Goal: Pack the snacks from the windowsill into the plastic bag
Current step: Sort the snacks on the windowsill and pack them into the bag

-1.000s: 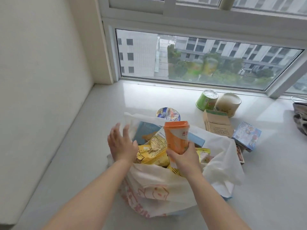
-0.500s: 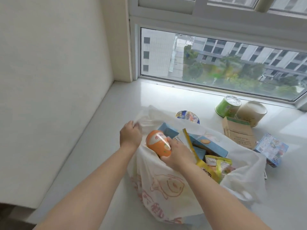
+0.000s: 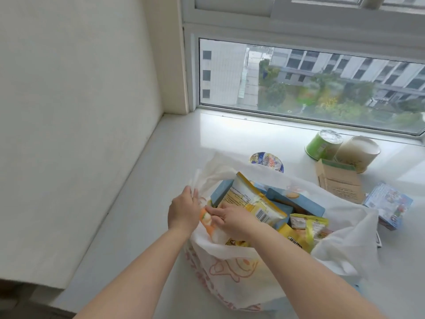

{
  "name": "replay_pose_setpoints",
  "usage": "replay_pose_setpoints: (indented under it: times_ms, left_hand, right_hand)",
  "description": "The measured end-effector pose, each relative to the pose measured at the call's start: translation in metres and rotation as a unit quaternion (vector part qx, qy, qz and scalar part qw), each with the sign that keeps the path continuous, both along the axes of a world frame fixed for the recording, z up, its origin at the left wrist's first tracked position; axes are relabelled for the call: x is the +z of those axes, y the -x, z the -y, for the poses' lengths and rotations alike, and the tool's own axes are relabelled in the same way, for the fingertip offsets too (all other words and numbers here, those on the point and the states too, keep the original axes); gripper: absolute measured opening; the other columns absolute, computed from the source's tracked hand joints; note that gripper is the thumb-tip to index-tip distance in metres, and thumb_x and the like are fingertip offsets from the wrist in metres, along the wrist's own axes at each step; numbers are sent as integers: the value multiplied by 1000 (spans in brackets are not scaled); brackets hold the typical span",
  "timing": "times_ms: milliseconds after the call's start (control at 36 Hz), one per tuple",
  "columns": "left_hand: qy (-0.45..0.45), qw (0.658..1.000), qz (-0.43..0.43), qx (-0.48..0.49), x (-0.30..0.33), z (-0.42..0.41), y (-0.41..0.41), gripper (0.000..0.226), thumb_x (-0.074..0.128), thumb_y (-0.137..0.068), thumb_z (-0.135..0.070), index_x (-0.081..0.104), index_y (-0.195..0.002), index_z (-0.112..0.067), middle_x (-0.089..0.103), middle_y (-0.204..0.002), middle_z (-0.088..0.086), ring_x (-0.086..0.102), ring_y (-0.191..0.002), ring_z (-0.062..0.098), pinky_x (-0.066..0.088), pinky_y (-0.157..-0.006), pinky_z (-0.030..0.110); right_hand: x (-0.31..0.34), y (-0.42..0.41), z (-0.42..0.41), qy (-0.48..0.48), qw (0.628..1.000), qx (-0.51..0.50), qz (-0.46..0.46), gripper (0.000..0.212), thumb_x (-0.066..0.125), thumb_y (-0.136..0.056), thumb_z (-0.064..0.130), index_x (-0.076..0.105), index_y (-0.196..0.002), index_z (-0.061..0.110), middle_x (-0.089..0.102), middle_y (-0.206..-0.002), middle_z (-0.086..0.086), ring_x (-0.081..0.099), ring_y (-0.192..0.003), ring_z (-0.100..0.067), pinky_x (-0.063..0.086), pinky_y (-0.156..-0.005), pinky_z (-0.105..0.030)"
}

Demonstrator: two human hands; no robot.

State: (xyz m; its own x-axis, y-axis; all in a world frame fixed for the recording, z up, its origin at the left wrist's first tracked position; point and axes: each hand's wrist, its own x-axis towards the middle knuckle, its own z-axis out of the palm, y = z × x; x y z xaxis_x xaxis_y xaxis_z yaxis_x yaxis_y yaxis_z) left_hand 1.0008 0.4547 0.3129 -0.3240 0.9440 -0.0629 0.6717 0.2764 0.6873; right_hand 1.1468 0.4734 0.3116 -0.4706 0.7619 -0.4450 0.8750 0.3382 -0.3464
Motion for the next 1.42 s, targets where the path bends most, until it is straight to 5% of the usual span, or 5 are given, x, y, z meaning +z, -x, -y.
replay_pose_setpoints:
  times_ms: [306, 528, 917, 1194, 1417]
  left_hand:
    - [-218, 953, -170, -123, 13, -12, -79, 23, 58, -74, -30, 63, -90, -14, 58, -86, 5, 48, -85, 24, 45, -66, 37]
    - [-166, 936, -136, -279, 13, 0, -215, 17, 66, -78, -19, 65, -95, -17, 56, -101, 4, 48, -102, 28, 38, -84, 39]
    - [-114, 916, 3, -385, 6, 42, -422, 26, 43, -81, -8, 63, -98, -10, 55, -101, 8, 51, -96, 26, 38, -81, 30]
    - [-33, 921, -178, -345, -39, 8, -492, 30, 53, -83, -18, 60, -112, -17, 49, -120, 5, 39, -123, 25, 1, -111, 30]
    - [99, 932, -172, -305, -72, -51, -517, 35, 50, -89, -24, 52, -123, -18, 47, -127, 5, 38, -121, 26, 26, -106, 29]
  right_hand:
    - [28, -99, 38, -311, 913, -226, -138, 26, 51, -89, 14, 68, -109, 18, 66, -92, 1, 61, -86, -19, 46, -66, -26]
    - [40, -208, 86, -389, 811, -390, -197, 32, 44, -83, 16, 69, -102, 15, 70, -88, 1, 64, -76, -18, 50, -63, -27]
    - [-29, -396, 119, -163, 802, -548, -174, 31, 46, -90, 9, 63, -115, 18, 67, -95, -5, 60, -89, -26, 45, -74, -31]
    - [-81, -506, 62, 72, 767, -611, -181, 30, 49, -88, 17, 60, -116, 18, 62, -110, -3, 60, -99, -23, 46, -80, -27]
    - [-112, -542, -17, 141, 690, -663, -254, 38, 56, -78, 29, 56, -114, 15, 59, -100, -3, 53, -82, -21, 44, -72, -33]
